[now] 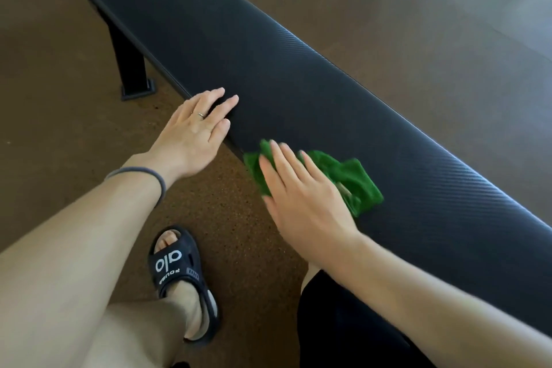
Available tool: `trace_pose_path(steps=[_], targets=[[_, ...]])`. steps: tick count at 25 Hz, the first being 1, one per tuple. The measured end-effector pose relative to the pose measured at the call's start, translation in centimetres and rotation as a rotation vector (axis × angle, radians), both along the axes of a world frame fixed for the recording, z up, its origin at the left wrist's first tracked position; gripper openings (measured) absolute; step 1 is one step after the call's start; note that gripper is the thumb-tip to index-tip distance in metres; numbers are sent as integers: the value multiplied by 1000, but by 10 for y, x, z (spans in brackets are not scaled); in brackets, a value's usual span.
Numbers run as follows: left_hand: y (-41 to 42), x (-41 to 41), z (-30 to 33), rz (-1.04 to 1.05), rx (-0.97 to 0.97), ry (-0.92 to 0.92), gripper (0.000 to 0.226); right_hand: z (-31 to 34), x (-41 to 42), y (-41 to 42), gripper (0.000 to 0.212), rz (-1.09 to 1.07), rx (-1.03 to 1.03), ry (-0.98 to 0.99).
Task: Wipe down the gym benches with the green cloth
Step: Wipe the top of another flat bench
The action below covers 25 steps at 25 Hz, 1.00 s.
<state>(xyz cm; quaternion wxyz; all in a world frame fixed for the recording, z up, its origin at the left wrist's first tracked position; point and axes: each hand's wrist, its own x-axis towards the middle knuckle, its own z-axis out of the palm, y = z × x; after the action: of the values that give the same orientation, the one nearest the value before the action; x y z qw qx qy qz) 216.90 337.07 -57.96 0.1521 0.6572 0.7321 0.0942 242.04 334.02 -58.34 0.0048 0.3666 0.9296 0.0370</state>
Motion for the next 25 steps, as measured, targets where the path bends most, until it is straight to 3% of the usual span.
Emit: trace_pose_path(steps=[3, 9, 15, 21, 25], targets=[[1, 4, -9, 8, -33, -23, 51, -1, 45, -24, 61, 41, 22, -15], [2, 0, -1, 6, -25, 71, 52, 6, -71, 25, 62, -120, -52, 10], [4, 8, -1, 3, -90, 83, 54, -1, 39, -22, 59, 33, -17, 17], [5, -3, 5, -89, -90, 167, 55, 15, -74, 61, 62, -186, -158, 94], [38, -43, 20, -242, 96, 334, 43, 11, -67, 43, 60, -223, -99, 56]])
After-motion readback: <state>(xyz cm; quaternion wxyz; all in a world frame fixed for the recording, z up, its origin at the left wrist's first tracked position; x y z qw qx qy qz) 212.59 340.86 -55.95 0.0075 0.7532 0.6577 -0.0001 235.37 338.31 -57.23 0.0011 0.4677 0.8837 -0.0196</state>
